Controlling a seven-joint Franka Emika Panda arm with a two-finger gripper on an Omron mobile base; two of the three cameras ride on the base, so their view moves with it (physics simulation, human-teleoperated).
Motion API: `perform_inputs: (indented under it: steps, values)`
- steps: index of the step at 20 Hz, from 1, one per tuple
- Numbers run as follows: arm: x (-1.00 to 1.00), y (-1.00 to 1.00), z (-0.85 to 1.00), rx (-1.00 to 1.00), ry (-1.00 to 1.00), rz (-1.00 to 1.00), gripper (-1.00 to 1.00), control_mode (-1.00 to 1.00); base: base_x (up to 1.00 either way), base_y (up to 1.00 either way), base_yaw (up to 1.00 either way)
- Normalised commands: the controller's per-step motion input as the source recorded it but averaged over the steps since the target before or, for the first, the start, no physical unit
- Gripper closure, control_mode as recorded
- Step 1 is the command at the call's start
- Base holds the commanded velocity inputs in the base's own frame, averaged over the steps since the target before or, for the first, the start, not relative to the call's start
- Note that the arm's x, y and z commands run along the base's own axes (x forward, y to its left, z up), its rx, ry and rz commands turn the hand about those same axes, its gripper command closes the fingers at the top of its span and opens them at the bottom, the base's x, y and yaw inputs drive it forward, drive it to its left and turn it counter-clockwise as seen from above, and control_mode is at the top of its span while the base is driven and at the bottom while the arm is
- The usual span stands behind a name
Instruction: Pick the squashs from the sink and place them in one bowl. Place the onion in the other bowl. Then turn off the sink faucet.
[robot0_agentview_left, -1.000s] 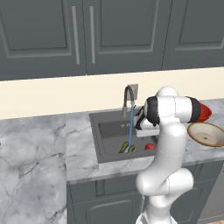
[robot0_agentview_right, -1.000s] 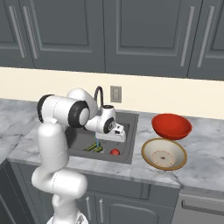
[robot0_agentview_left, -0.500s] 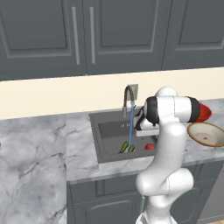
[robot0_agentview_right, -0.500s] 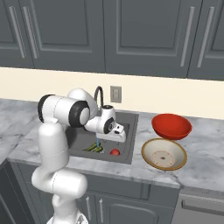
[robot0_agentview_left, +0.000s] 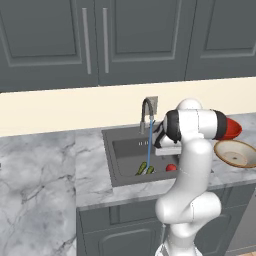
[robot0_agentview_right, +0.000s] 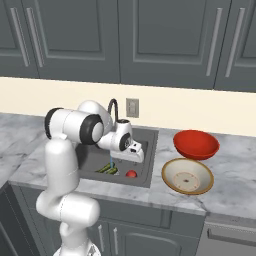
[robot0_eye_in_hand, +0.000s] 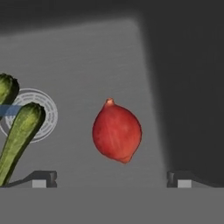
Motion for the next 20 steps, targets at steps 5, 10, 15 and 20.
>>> perform_inputs:
  steps: [5,10,15,20]
  values:
    - [-0.23,0.07,-0.18,0.02,0.08,-0.04,-1.00,-1.00,0.00,0.00,0.00]
    - [-0.38,0.10,-0.12,0.03,0.04,-0.05,-1.00,-1.00,0.00,0.00,0.00]
    - [-0.33,0.20,-0.09,0.01,0.00,-0.07,-1.00,-1.00,0.00,0.00,0.00]
    - [-0.14,0.09,-0.17,0.00,0.00,-0.05,-1.00,-1.00,0.00,0.00,0.00]
